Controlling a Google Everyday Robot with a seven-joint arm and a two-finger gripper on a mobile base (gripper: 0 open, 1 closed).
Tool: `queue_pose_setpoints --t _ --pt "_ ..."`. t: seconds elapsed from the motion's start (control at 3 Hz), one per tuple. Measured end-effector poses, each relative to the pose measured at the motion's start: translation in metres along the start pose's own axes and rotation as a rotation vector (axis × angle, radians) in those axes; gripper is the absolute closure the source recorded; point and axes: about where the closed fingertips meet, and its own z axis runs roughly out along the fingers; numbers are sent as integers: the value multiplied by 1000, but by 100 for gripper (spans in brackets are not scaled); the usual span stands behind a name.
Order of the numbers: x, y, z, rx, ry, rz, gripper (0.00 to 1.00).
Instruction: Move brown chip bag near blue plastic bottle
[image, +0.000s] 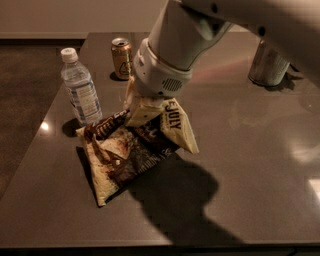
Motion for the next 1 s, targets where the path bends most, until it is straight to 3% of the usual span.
queue_pose_setpoints --t 0.33,1.0 --pt "-10 -7 18 -19 -1 1 61" --pt "-6 -35 39 -5 42 46 15"
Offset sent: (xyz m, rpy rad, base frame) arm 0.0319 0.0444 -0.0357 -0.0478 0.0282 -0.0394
